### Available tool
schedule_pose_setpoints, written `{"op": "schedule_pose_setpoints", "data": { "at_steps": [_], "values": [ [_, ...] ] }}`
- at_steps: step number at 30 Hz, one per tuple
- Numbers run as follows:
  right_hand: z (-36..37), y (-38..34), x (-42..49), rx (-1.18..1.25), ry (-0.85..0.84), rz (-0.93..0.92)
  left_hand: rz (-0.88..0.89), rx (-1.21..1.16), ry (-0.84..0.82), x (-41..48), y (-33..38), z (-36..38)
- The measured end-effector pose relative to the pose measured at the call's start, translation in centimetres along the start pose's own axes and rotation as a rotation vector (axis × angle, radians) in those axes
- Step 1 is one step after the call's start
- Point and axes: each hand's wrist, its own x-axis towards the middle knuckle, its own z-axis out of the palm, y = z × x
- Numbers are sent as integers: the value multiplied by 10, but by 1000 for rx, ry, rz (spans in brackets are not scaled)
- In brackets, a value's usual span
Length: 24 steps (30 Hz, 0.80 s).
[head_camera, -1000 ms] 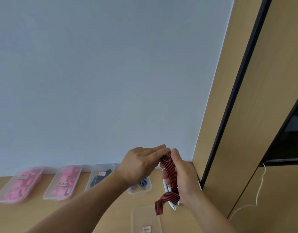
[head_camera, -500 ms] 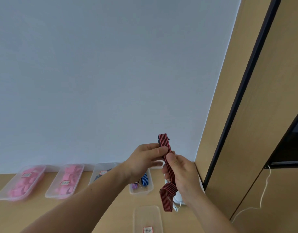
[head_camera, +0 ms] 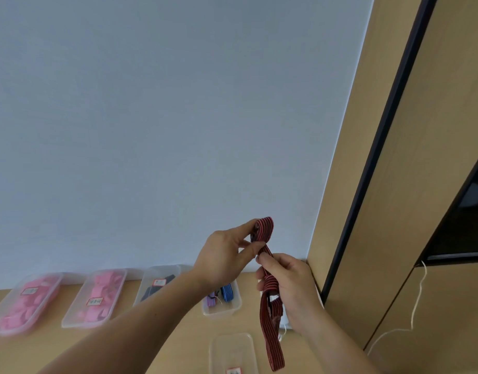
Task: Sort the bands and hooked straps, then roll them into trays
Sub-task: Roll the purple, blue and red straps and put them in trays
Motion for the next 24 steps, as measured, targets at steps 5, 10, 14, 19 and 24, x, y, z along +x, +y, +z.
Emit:
{"op": "schedule_pose_setpoints", "data": {
  "at_steps": [5,10,14,19,24],
  "values": [
    [4,-8,-3,21,-63,-14,349,331,99,-2,-6,4],
    [4,-7,0,-18,-37,-55,249,239,-30,-5,-16,4],
    [1,-7,2,-5,-46,-108,-495,-599,-247,-2,-5,-2],
    [2,-1,7,-46,-104,-152,-583,-867,-313,4,6,-2],
    [10,6,12,-115,-9,-203,-695,-1014,-130,11,9,6]
  ]
}}
